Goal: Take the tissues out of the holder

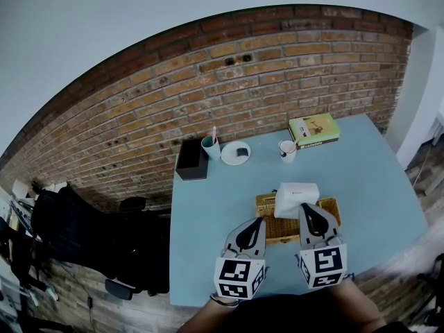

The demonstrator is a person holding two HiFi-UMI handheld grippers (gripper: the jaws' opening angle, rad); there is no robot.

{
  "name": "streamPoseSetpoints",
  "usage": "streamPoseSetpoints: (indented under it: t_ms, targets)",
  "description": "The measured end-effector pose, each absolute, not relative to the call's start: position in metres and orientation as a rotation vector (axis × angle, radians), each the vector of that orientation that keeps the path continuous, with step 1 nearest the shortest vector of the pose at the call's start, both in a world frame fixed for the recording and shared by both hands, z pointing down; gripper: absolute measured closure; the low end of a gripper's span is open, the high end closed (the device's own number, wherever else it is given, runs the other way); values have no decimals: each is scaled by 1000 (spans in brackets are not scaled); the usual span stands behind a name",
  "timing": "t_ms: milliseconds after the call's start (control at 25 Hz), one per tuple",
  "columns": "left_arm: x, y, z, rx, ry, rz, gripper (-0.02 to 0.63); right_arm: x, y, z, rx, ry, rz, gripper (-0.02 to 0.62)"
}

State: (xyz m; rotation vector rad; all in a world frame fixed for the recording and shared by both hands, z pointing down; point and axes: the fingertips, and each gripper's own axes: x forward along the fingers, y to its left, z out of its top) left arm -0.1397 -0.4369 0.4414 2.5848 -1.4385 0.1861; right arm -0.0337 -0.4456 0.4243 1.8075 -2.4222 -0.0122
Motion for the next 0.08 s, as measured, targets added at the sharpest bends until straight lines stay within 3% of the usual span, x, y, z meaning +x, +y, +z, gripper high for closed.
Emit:
streamPoseSetpoints:
  t_ms: [80]
  targets:
    - [-140,-438,443,2584,-1442,189,604,-34,-446,426,1805,-2420,-4,592]
